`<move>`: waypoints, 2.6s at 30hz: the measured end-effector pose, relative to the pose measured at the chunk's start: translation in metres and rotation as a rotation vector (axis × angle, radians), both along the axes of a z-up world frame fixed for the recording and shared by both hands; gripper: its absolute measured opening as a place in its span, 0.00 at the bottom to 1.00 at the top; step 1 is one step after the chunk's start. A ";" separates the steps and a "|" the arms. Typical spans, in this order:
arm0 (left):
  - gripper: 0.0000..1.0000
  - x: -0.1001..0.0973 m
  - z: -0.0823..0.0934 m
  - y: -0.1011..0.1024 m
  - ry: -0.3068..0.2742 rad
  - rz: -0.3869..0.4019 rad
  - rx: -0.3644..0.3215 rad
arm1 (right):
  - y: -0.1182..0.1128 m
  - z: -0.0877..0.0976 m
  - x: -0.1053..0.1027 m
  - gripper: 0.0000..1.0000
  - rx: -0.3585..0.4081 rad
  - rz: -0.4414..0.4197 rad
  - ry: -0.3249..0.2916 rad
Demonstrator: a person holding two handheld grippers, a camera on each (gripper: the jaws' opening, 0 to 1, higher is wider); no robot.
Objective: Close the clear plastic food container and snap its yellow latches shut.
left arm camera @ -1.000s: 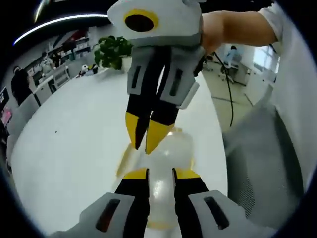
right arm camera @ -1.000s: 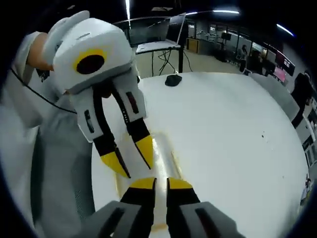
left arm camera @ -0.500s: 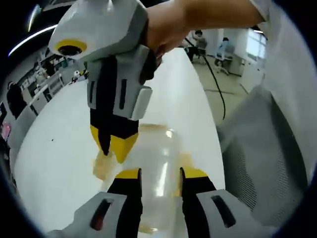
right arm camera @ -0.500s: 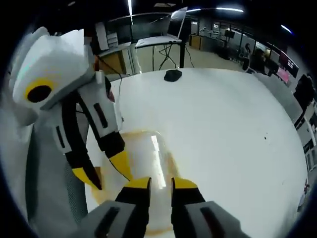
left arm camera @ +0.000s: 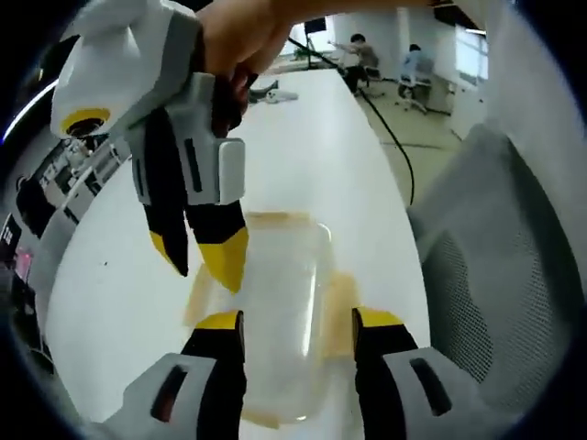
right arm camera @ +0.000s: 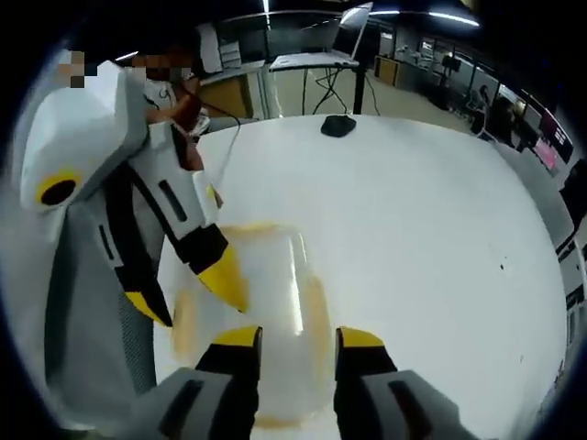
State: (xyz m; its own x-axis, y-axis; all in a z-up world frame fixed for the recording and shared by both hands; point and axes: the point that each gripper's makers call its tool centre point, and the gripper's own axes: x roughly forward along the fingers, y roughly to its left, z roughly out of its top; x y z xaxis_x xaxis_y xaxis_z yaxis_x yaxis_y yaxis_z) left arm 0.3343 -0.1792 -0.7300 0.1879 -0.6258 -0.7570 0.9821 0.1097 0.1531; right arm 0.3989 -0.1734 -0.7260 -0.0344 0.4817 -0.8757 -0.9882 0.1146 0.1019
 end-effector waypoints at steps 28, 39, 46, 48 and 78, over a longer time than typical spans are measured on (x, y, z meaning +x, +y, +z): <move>0.40 0.010 -0.005 0.001 -0.066 0.001 0.125 | 0.007 -0.015 -0.005 0.40 -0.134 0.128 0.164; 0.40 0.010 -0.005 0.001 -0.052 0.013 0.137 | 0.007 -0.018 -0.008 0.39 -0.205 0.158 0.200; 0.41 0.009 -0.011 0.001 -0.137 -0.036 0.171 | 0.011 -0.020 -0.013 0.36 -0.239 0.103 0.255; 0.40 0.011 -0.011 0.002 -0.124 -0.007 0.142 | 0.009 -0.019 -0.011 0.37 -0.226 0.114 0.243; 0.52 0.000 -0.007 0.000 -0.127 0.018 0.099 | 0.000 -0.008 -0.007 0.44 -0.084 0.083 0.086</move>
